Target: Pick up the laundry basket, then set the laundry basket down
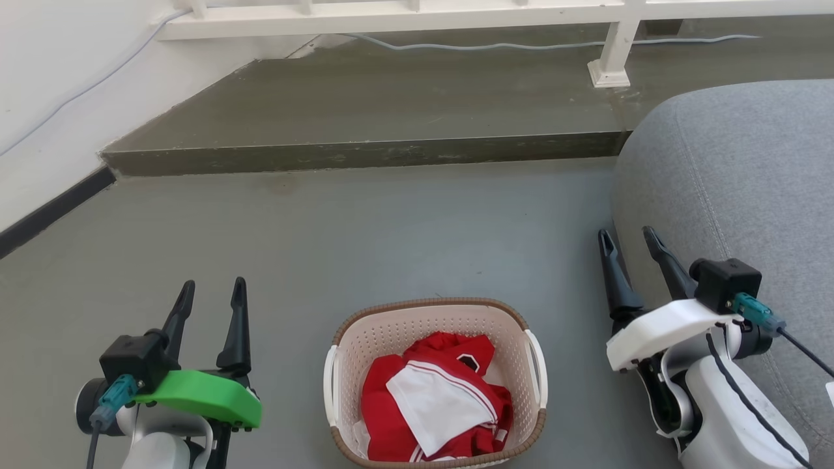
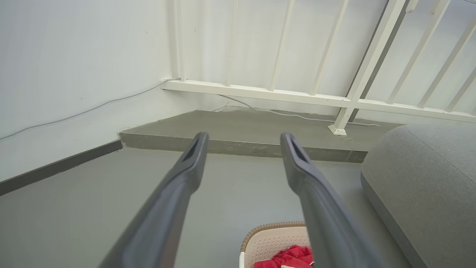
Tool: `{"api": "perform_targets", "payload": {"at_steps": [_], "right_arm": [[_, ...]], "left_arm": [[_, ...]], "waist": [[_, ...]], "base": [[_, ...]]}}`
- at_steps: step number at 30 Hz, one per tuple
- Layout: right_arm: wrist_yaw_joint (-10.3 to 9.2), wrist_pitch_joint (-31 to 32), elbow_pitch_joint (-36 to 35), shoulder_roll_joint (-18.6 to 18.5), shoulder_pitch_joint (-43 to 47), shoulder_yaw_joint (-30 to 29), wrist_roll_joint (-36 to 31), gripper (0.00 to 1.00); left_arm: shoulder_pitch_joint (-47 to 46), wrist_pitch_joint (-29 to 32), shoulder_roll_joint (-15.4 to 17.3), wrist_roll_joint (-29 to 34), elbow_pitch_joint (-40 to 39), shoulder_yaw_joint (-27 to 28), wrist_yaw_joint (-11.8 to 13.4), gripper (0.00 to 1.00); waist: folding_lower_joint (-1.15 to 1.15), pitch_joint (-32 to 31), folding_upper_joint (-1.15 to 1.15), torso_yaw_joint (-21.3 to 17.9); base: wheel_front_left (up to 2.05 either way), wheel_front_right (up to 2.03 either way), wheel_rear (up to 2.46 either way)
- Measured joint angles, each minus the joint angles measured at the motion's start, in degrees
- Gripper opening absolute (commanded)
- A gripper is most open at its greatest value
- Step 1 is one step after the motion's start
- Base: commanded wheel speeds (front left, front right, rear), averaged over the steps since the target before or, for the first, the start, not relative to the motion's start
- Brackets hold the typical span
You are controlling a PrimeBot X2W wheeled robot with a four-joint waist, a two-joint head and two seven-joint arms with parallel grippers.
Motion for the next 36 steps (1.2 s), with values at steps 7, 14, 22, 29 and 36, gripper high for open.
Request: {"api": "perform_targets", "payload": {"at_steps": [7,14,22,29,36], "right_arm": [[0.04,0.00,-0.36,0.37,0.90,-0.62,-0.52,1.00],[0.54,0.00,-0.60,0.76,1.63,-1.26,-0.99,1.00],[1.04,0.00,-0.66,1.43,1.82,-1.99,-1.86,1.00],[1.32,0.00,-0.66,1.77,1.86,-2.50,-2.90,1.00],[1.49,0.02,1.09,2.40,2.96,-2.34,-2.92,0.00]], "left_arm": [[0.41,0.00,-0.91,0.49,-0.38,1.15,-0.62,1.00],[0.95,0.00,-1.27,0.94,-0.40,1.54,-1.56,1.00],[0.96,0.00,-1.59,2.16,-0.38,2.36,-2.07,1.00],[0.98,0.00,-1.97,2.37,-0.31,3.01,-2.63,1.00],[1.47,0.26,-3.19,2.30,1.64,3.01,-3.11,0.00]], "waist": [[0.00,-0.03,0.00,-0.07],[0.00,0.15,0.00,-0.05],[0.00,0.35,0.00,0.01],[0.00,0.38,0.00,0.05],[0.00,0.40,0.00,0.12]], "base": [[0.00,0.00,0.00],[0.00,0.00,0.00],[0.00,0.00,0.00],[0.00,0.00,0.00],[0.00,0.00,0.00]]}}
